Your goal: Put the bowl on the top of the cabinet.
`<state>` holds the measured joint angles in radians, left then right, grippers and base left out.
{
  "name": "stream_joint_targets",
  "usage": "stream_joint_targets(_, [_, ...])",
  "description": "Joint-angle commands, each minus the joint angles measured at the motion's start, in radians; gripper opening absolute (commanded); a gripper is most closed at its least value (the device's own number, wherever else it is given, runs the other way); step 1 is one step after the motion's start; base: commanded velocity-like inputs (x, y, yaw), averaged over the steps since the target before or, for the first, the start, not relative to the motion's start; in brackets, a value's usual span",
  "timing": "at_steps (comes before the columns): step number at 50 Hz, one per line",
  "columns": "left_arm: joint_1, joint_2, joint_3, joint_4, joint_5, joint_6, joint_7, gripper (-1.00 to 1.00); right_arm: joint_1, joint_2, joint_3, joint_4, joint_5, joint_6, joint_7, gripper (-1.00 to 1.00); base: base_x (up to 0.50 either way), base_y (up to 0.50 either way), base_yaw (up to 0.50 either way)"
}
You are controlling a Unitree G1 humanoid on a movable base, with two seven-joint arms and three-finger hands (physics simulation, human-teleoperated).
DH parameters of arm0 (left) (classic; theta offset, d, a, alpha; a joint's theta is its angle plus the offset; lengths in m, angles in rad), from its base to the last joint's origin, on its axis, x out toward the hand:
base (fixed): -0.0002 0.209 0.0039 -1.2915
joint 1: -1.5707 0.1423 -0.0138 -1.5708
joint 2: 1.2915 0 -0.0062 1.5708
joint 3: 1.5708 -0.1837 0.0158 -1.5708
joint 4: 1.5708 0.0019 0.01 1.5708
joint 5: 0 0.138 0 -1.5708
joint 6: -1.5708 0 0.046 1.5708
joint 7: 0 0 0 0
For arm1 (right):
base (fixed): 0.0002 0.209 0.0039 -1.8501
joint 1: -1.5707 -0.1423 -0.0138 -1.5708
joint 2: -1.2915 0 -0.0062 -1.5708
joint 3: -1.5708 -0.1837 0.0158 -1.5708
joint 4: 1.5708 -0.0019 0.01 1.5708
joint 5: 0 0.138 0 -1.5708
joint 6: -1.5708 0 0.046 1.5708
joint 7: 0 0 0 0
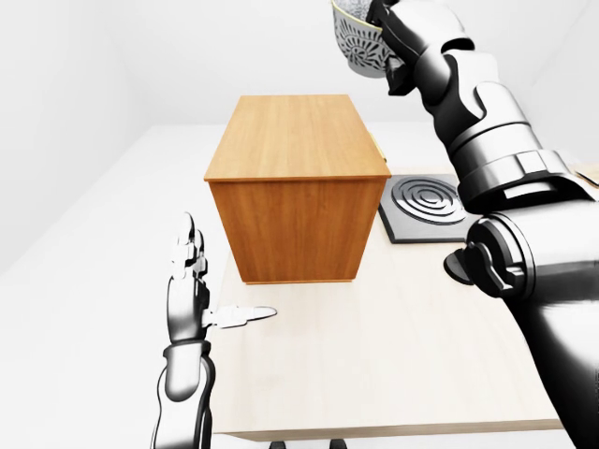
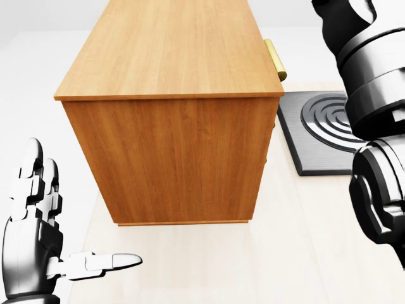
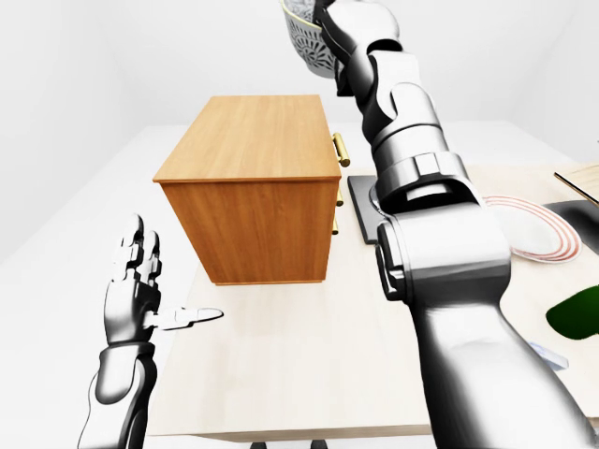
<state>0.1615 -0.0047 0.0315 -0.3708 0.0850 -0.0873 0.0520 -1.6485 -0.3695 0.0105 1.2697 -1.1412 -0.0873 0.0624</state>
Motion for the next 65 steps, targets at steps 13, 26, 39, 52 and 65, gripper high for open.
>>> stream_joint_targets(13, [0.009, -0.001, -0.003, -0.020, -0.006, 0.000, -0.014, 1.00, 0.039, 0.209, 0.048, 0.028, -0.052, 0.000, -0.044, -1.00, 0.00, 0.00, 0.00])
stream_joint_targets(26, [0.002, -0.001, 0.003, -0.013, -0.008, 0.000, -0.010, 1.00, 0.070, 0.256, 0.071, 0.016, -0.078, 0.000, -0.043, -1.00, 0.00, 0.00, 0.00])
stream_joint_targets(39, [0.011, -0.002, -0.004, -0.024, -0.003, 0.000, -0.011, 1.00, 0.089, 0.258, 0.069, 0.013, -0.089, 0.000, -0.038, -1.00, 0.00, 0.00, 0.00])
stream_joint_targets(52, [0.007, -0.001, -0.002, -0.020, -0.006, 0.000, -0.012, 1.00, 0.094, 0.256, 0.069, 0.014, -0.093, 0.000, -0.028, 1.00, 0.00, 0.00, 0.00])
stream_joint_targets(65, [0.004, 0.000, -0.003, -0.007, -0.008, 0.000, -0.016, 1.00, 0.043, 0.223, 0.060, 0.019, -0.094, 0.000, 0.005, 1.00, 0.00, 0.00, 0.00])
